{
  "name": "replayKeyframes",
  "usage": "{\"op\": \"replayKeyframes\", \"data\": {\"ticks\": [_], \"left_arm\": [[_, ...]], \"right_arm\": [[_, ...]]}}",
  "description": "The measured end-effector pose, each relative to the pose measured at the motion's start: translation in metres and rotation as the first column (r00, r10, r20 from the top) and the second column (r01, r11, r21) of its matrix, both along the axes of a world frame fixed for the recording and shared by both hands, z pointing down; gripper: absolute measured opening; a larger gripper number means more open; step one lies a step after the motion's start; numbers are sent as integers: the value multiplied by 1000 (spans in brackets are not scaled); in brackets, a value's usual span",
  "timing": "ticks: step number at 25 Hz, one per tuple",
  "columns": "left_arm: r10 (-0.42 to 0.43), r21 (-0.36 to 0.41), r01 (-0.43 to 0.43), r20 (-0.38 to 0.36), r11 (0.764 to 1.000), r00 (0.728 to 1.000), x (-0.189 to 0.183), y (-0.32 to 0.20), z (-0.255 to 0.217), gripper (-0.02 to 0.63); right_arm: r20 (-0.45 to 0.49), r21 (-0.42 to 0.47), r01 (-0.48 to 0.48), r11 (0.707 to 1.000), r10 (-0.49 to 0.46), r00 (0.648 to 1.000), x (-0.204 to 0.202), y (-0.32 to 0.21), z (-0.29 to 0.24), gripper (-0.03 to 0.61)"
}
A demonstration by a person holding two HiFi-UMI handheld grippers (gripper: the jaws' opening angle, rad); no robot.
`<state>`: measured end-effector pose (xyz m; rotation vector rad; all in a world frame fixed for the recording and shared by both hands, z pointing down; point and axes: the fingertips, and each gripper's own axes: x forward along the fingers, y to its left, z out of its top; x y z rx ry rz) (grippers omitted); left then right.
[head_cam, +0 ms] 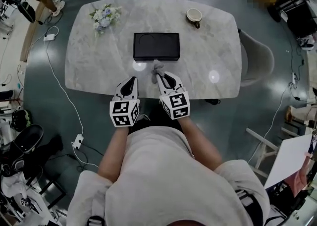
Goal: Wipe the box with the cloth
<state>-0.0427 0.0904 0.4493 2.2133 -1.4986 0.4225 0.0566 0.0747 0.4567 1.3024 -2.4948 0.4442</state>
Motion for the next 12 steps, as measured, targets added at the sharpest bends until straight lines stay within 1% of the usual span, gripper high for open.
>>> {"op": "replayKeyframes", "data": {"ticks": [4,8,10,12], "left_arm": [[-46,36,45,11,998,999,-32,30,-12,25],[-31,61,32,-12,998,999,-57,41,-15,25],[-21,82,23,-24,996,999,-63,43,-22,25],[-9,117,13,-29,993,1000,-56,49,-36,25]], "right_arm": [[-6,13,-31,999,31,1000,-12,34,-4,51],[-31,28,-84,996,85,996,-28,45,-6,51],[-41,45,-104,994,106,994,-32,51,-14,51],[-49,75,-118,990,121,991,-23,60,-28,51]]}}
